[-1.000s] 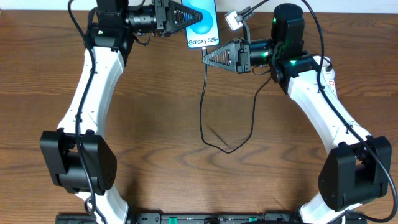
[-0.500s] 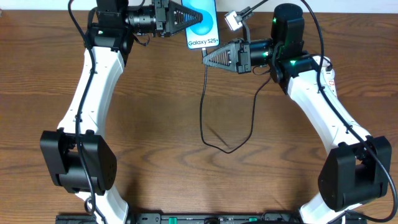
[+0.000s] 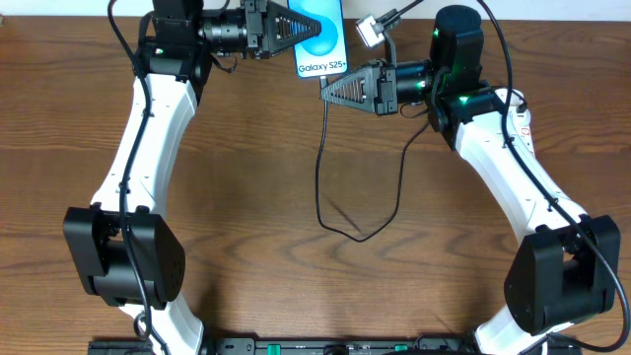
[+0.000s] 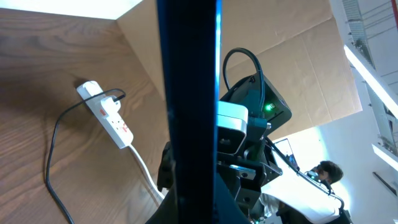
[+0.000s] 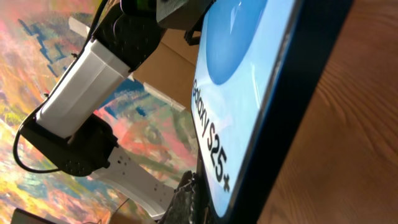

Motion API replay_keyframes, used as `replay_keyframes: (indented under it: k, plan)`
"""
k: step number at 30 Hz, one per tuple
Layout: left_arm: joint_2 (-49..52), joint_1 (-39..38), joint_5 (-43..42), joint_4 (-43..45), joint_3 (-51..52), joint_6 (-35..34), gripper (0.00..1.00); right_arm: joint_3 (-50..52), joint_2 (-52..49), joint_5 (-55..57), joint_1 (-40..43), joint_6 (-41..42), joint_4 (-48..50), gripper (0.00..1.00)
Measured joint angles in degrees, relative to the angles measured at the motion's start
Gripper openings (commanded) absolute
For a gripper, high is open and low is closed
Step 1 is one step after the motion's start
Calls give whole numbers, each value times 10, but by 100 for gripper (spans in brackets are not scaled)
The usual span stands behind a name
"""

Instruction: Plug charger to phone and switch on socket

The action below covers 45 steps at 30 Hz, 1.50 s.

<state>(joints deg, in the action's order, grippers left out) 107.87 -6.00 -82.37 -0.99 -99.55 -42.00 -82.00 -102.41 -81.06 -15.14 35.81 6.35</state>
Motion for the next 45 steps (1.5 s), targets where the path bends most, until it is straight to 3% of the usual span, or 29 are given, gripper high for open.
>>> replay_keyframes:
  k: [45]
  plan:
    - [0,5,-1,4,0,-2,7,3,-2,17,0,23,50,1]
